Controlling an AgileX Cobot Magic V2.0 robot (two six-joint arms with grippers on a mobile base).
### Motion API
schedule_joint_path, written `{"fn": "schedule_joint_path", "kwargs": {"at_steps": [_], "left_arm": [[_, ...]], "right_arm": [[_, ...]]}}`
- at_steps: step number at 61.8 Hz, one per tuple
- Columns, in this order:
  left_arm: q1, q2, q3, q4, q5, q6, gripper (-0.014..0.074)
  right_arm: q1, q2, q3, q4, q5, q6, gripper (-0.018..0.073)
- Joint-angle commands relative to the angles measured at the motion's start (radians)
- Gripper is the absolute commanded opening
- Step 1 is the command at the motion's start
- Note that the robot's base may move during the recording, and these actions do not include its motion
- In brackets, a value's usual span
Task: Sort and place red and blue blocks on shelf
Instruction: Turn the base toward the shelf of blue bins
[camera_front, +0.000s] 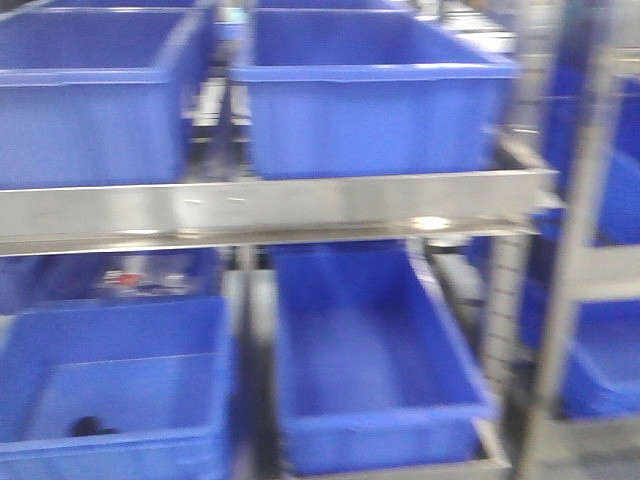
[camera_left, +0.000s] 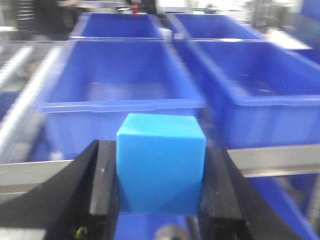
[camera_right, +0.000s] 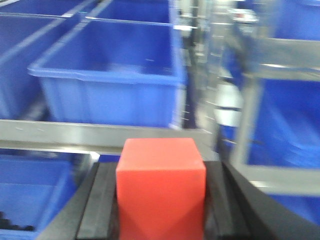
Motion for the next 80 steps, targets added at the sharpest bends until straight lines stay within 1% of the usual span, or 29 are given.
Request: {"fn": "schedule_joint_path", "kwargs": {"at_steps": [1,80], "left_arm": [[0.001,0.010,-0.028,-0.001,-0.086,0.000,0.0122],[0.001,0.010,-0.028,-0.001,-0.086,0.000,0.0122]], "right_arm": [[-0.004,0.006,-0.029,0.000,-0.092,-0.007,0.0057],[-0.004,0.006,-0.029,0.000,-0.092,-0.007,0.0057]]}}
